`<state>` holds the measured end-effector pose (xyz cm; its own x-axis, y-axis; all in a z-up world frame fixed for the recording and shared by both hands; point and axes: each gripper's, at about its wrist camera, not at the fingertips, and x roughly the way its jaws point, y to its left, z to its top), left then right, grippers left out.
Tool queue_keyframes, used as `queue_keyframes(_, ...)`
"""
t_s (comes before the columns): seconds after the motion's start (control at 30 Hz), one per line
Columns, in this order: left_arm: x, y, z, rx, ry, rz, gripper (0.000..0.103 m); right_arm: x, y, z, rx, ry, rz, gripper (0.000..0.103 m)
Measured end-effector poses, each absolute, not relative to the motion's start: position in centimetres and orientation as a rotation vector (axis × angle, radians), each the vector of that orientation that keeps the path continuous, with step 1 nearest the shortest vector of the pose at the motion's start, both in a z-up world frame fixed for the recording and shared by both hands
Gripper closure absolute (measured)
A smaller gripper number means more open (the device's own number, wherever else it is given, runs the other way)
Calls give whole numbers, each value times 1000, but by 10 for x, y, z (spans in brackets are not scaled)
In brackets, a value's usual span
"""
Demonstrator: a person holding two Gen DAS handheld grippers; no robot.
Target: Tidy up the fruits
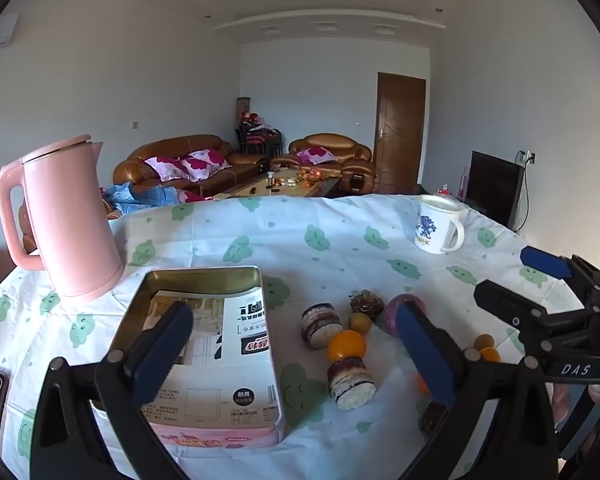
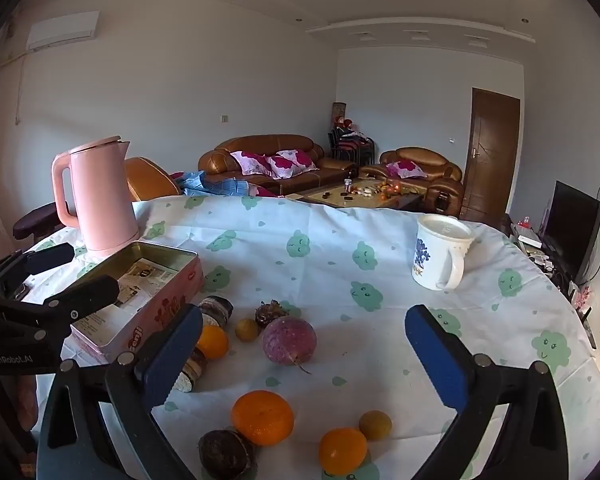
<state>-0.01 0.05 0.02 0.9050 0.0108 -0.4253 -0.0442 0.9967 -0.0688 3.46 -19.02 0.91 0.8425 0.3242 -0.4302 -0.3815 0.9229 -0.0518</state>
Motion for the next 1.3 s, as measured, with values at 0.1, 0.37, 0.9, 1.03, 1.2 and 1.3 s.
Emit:
queue_keyframes(0.1, 0, 1, 1, -70, 443, 35, 0, 35, -191, 8, -140, 413, 368, 1)
queue_keyframes(0.37, 4, 0, -9, -53, 449, 39, 0, 32, -199, 2, -125, 419, 355, 1)
queue_keyframes(0.9, -1, 3, -8, -52, 447, 51, 0, 30, -203, 0, -103, 423, 352, 1)
queue_keyframes(1.03, -1, 3, -8, -53, 446, 49, 0, 30, -203, 0, -103, 424, 352, 1)
queue_keyframes(1.2, -1, 3, -8, -50, 447, 48, 0, 29, -203, -1, -97, 424, 352, 1)
queue_keyframes(1.3, -1, 4, -8, -51, 446, 48, 0, 29, -203, -2, -93, 423, 352, 1)
